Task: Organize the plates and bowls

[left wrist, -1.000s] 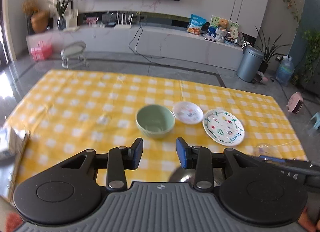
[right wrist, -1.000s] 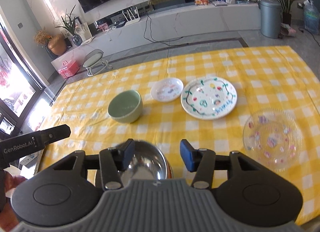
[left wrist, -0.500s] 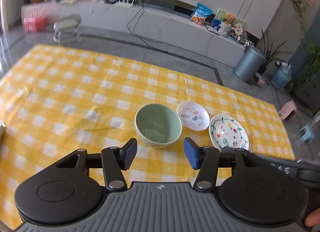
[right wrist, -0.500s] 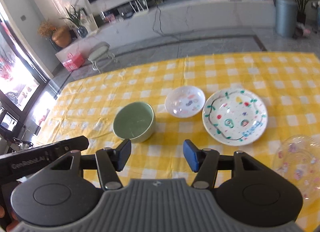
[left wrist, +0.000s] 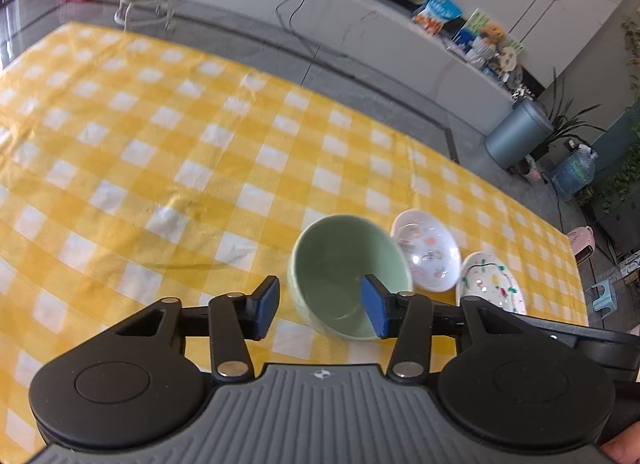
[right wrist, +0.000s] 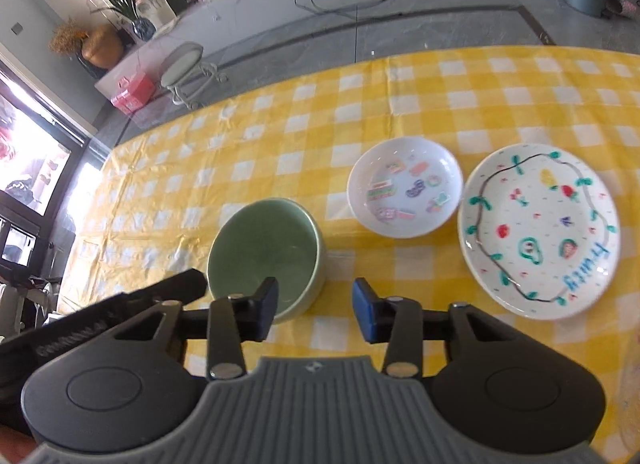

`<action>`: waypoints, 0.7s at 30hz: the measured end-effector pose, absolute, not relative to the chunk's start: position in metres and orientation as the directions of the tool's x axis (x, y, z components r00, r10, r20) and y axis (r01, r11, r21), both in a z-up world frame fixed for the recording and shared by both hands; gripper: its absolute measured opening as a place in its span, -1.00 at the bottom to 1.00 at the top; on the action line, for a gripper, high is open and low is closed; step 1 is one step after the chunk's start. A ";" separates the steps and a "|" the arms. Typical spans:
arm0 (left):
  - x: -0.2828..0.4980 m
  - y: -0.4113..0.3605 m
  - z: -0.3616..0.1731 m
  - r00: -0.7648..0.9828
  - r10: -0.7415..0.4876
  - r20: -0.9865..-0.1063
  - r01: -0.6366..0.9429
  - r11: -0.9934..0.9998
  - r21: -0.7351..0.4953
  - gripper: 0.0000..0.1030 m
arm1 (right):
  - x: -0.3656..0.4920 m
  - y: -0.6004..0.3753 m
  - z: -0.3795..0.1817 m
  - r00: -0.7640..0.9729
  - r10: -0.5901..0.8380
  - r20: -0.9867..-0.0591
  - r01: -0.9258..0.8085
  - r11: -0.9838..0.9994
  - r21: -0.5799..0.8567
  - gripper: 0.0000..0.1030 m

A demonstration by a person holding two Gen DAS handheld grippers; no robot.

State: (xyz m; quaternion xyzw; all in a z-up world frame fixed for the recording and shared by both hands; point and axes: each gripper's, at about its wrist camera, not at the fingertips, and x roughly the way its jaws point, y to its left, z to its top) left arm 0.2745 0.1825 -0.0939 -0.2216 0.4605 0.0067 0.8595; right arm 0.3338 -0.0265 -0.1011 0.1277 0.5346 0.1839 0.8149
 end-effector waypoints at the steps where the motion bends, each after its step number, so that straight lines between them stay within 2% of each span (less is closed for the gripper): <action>1: 0.277 0.183 -0.098 0.569 -0.197 -0.799 -0.217 0.901 -0.376 -0.05 | 0.337 -0.022 -0.104 0.353 0.432 -0.830 -0.165 0.902 0.399 -0.29; 3: 0.282 0.185 -0.105 0.553 -0.199 -0.809 -0.226 0.899 -0.375 -0.11 | 0.342 -0.015 -0.111 0.334 0.420 -0.844 -0.168 0.908 0.385 -0.42; 9: 0.295 0.184 -0.118 0.527 -0.197 -0.827 -0.230 0.903 -0.362 -0.28 | 0.353 -0.001 -0.129 0.290 0.402 -0.868 -0.166 0.915 0.368 -0.64; 19: 0.304 0.177 -0.122 0.505 -0.141 -0.851 -0.241 0.924 -0.296 -0.83 | 0.357 0.004 -0.135 0.272 0.375 -0.886 -0.145 0.926 0.347 -0.74; 21: 0.301 0.177 -0.120 0.507 -0.137 -0.851 -0.243 0.925 -0.293 -0.83 | 0.356 0.004 -0.134 0.272 0.367 -0.890 -0.128 0.930 0.344 -0.76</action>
